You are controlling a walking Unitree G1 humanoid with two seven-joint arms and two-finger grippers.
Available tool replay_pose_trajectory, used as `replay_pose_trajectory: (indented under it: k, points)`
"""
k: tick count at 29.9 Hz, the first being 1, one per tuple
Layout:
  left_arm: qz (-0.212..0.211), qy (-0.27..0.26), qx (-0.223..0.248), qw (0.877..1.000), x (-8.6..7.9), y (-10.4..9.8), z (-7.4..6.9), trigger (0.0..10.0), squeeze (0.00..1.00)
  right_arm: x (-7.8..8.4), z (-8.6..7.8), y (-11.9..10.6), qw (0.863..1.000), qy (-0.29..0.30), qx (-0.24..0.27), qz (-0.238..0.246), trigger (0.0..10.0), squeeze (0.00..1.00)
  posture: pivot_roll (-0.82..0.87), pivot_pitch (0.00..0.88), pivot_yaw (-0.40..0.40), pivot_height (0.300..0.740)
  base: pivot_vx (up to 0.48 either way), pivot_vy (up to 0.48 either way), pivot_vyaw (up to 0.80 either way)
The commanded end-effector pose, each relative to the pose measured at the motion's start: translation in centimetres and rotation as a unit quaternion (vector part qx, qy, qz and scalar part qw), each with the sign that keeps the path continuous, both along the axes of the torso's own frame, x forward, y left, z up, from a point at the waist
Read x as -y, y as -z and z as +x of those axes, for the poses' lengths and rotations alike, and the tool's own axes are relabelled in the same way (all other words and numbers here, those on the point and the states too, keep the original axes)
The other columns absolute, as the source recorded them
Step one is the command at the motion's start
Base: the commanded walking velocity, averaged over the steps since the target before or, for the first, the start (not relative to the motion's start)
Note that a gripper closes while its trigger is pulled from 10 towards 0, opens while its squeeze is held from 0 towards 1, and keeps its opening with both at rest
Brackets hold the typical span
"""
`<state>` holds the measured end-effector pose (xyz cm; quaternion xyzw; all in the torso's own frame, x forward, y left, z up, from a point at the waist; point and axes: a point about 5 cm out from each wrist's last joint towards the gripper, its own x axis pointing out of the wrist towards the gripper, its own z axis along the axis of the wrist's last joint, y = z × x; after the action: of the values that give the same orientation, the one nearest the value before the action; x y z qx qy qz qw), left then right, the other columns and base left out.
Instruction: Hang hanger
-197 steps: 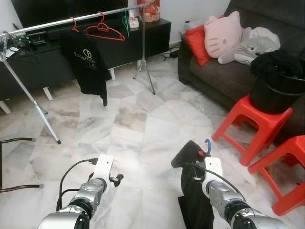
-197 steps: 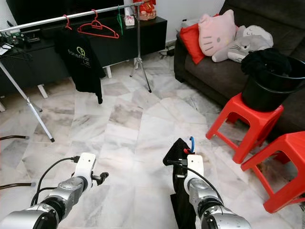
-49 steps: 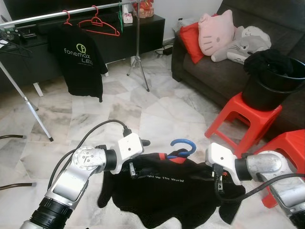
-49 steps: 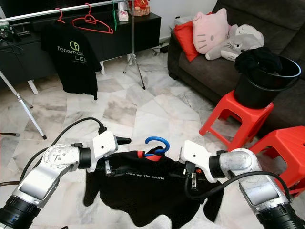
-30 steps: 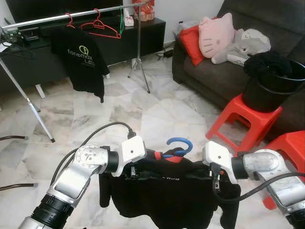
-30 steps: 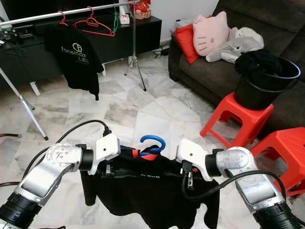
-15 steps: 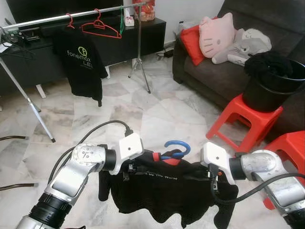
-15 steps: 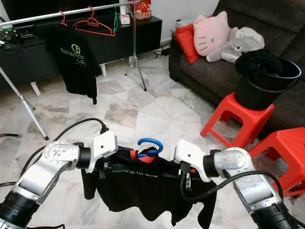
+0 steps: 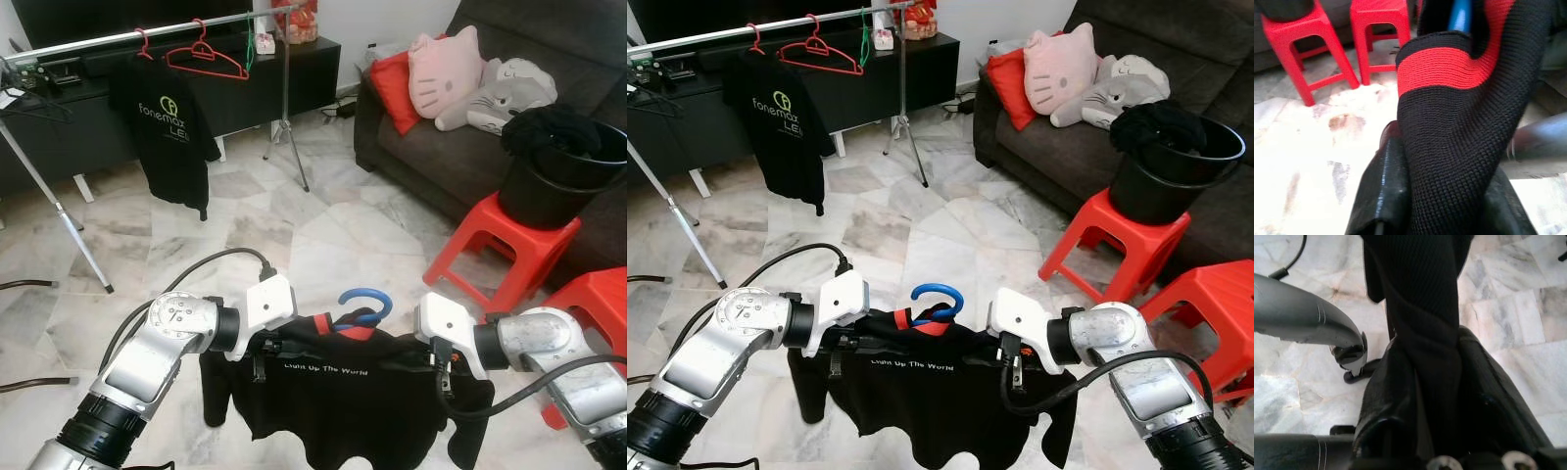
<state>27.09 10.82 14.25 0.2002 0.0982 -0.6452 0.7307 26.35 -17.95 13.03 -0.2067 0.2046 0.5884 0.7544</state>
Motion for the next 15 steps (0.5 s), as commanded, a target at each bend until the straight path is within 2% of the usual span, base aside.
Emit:
replay_pose_trajectory:
  k: [1, 12, 15]
  points:
    - [-0.004, 0.014, 0.004, 1.0, 0.5, -0.4, -0.3, 0.0, 0.0, -0.6, 0.3, -1.6, 0.999, -0.018, 0.028, 0.02, 10.0, 1.0, -0.04, 0.0, -0.05, 0.74, 0.0, 0.0, 0.0]
    - [0.008, -0.001, 0.001, 1.0, 0.0, 0.1, 0.1, 0.0, 0.0, -0.5, -0.1, -1.6, 0.999, -0.025, 0.026, 0.012, 10.0, 1.0, -0.05, 0.0, -0.05, 0.74, 0.0, 0.0, 0.0]
    - [0.017, -0.014, 0.005, 1.0, -0.6, 0.3, 0.5, 0.0, 0.0, -0.4, -0.1, -1.7, 0.999, -0.021, 0.028, 0.009, 10.0, 1.0, -0.05, 0.0, -0.045, 0.74, 0.0, 0.0, 0.0]
